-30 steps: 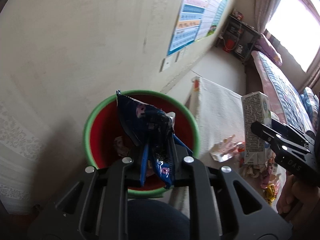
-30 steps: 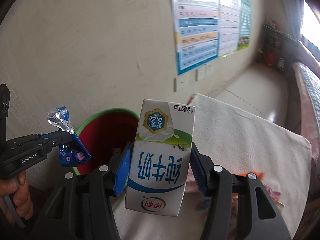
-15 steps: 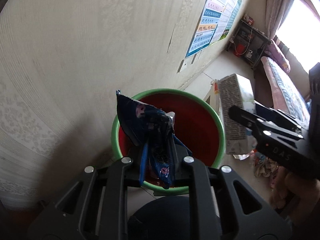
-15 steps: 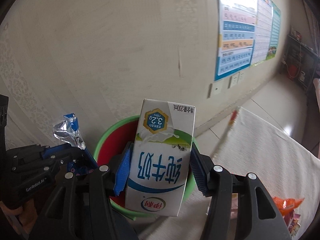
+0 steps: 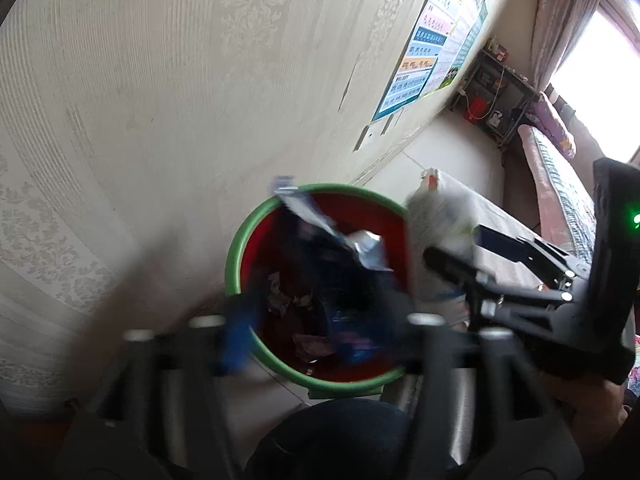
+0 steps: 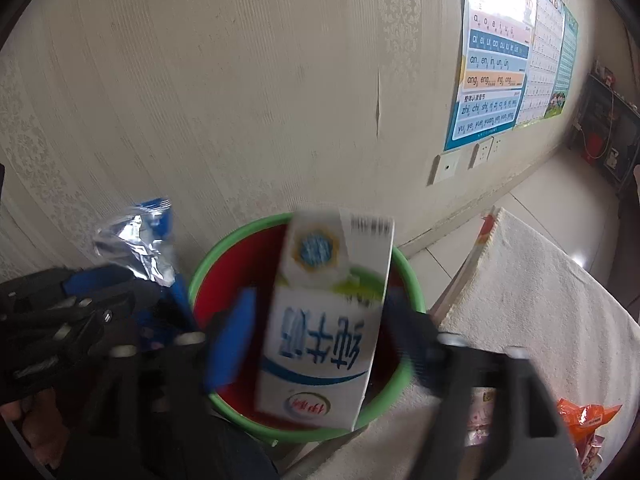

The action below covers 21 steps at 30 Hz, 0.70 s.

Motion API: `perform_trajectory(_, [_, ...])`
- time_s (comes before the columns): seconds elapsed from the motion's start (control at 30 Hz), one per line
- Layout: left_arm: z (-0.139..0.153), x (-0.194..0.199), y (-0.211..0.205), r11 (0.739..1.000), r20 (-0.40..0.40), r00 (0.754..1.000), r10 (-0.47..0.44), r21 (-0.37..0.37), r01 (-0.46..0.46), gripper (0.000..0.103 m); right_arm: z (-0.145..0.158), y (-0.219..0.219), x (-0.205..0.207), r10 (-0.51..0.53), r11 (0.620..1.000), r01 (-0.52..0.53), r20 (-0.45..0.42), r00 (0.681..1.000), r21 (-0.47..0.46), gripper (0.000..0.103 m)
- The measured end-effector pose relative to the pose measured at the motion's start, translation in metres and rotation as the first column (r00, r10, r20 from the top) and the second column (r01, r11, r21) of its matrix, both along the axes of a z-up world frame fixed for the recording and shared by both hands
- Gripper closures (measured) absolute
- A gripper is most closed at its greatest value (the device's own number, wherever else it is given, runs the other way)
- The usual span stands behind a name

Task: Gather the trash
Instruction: 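Open both grippers to drop the wrapper and carton into the bucket, then move both open grippers back over the remaining trash pile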

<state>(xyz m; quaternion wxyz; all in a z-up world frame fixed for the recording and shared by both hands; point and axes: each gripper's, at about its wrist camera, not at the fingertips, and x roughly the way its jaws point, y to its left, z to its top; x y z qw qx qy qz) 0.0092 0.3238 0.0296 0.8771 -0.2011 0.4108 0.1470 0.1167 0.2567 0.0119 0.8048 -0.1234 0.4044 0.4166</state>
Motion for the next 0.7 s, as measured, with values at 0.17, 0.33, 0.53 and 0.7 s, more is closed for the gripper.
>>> perform_trajectory(0.17, [0.002,-0.005,0.000,1.000,0.015,1.000,0.018,-0.006,-0.018,0.013,-0.003,-0.010,-0.003,-0.016,1.000,0.016,0.015,1.000,-0.010,0.012])
perform_trajectory(0.33, [-0.003,-0.006,0.001,0.999,-0.005,0.999,0.048,-0.008,-0.049,0.005,-0.005,-0.026,-0.002,-0.048,0.999,0.049,0.016,0.999,-0.021,0.011])
perform_trajectory(0.53, [-0.001,-0.001,-0.004,0.999,-0.004,0.999,0.048,-0.005,-0.048,0.005,0.007,-0.052,-0.003,-0.081,0.997,0.081,0.026,0.996,0.005,0.010])
perform_trajectory(0.7, [0.002,0.008,-0.018,1.000,0.003,1.000,0.022,-0.005,-0.022,0.005,0.016,-0.077,-0.005,-0.112,0.994,0.112,0.038,0.993,0.016,0.009])
